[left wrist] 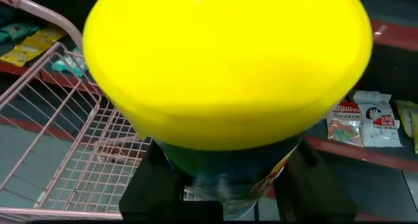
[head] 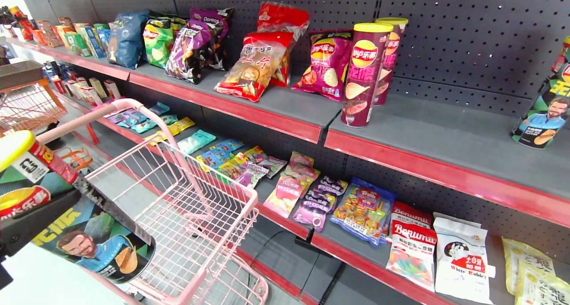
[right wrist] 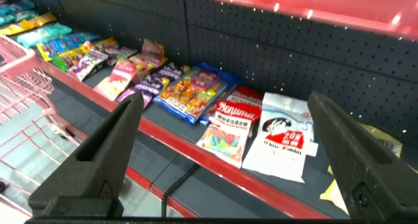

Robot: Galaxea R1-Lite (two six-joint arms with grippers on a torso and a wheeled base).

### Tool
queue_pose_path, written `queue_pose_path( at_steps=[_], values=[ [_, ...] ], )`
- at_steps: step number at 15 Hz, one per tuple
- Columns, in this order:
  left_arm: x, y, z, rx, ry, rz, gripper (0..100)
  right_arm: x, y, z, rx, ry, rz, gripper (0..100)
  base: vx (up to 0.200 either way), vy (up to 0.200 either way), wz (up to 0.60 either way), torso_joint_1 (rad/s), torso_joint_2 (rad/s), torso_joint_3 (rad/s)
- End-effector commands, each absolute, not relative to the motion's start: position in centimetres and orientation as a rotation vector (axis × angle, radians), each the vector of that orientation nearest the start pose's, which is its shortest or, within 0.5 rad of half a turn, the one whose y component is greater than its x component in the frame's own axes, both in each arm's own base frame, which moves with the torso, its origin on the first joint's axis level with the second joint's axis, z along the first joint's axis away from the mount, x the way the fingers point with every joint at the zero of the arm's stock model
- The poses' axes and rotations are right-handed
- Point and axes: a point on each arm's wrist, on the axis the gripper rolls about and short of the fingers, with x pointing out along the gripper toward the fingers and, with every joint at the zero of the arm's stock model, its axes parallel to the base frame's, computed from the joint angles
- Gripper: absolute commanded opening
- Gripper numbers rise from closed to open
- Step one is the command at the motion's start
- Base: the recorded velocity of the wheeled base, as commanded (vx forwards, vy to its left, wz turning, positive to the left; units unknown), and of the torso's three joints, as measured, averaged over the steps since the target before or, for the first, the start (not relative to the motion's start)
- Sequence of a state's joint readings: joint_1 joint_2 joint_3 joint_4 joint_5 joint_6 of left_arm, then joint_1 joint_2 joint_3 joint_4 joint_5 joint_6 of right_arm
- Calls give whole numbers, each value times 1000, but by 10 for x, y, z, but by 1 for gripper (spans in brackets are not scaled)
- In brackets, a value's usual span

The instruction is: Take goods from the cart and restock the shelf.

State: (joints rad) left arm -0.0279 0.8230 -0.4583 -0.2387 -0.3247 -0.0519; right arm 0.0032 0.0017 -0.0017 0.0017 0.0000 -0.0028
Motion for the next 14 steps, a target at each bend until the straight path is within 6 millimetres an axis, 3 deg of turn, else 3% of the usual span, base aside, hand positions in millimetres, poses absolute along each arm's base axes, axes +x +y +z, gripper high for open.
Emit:
queue_pose_path(
  at_steps=[1, 8, 11, 14],
  values=[
    [76, -9, 217, -62, 94, -341, 0, -23, 0, 76, -3, 3, 3, 100, 0, 0, 0, 203, -554, -349],
    [65, -8, 205, -45, 89, -316, 0, -23, 0, 76, -2, 3, 3, 100, 0, 0, 0, 229, -582, -352],
    [56, -6, 197, 11, 73, -248, 0, -23, 0, 76, -3, 3, 3, 100, 0, 0, -600, 165, -416, -233],
    [52, -6, 191, 27, 75, -247, 0, -23, 0, 76, -3, 3, 3, 100, 0, 0, -600, 38, -46, -36]
  ],
)
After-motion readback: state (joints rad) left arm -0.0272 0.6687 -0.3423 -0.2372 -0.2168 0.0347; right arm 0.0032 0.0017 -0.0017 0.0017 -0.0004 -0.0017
